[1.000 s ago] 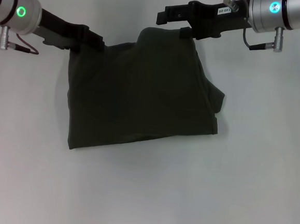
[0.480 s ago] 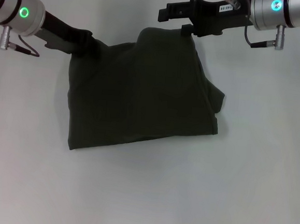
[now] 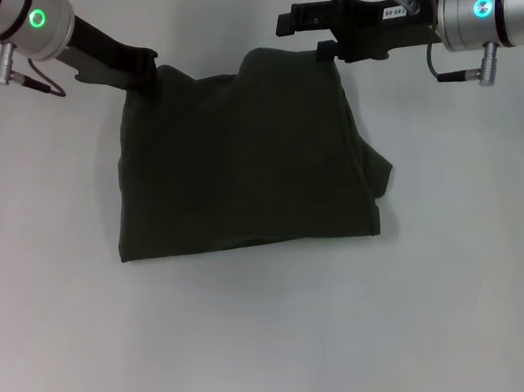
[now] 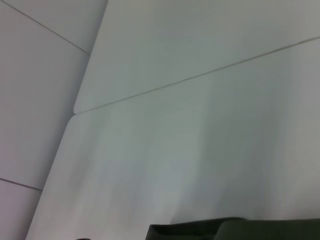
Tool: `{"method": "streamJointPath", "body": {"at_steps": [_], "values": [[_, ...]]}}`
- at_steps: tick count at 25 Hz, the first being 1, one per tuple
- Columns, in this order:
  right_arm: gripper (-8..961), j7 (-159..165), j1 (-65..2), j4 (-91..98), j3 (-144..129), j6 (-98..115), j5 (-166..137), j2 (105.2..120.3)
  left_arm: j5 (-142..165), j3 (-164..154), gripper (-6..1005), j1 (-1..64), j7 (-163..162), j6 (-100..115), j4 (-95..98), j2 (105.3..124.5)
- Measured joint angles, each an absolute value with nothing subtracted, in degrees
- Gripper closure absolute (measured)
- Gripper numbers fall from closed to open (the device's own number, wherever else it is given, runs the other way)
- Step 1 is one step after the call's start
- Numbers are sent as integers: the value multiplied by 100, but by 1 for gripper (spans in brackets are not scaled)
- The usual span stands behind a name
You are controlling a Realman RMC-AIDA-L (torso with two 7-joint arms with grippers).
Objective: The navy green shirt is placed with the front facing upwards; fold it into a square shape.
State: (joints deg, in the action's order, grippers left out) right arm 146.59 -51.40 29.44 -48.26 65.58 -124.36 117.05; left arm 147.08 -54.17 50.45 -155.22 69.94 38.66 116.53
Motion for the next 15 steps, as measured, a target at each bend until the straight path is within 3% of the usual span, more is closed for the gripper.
{"method": "streamJointPath", "body": {"at_steps": [1,15], "values": [[56,14659,-5141,2944,-4828,6554,-12436,11705,14702,-5415,993,5041,-15530,6996,3868,11652],[56,14660,-5118,2945,-4833,6520,-12436,11701,14694,-4843,992,4831,-15574,7106,3885,11495]]}}
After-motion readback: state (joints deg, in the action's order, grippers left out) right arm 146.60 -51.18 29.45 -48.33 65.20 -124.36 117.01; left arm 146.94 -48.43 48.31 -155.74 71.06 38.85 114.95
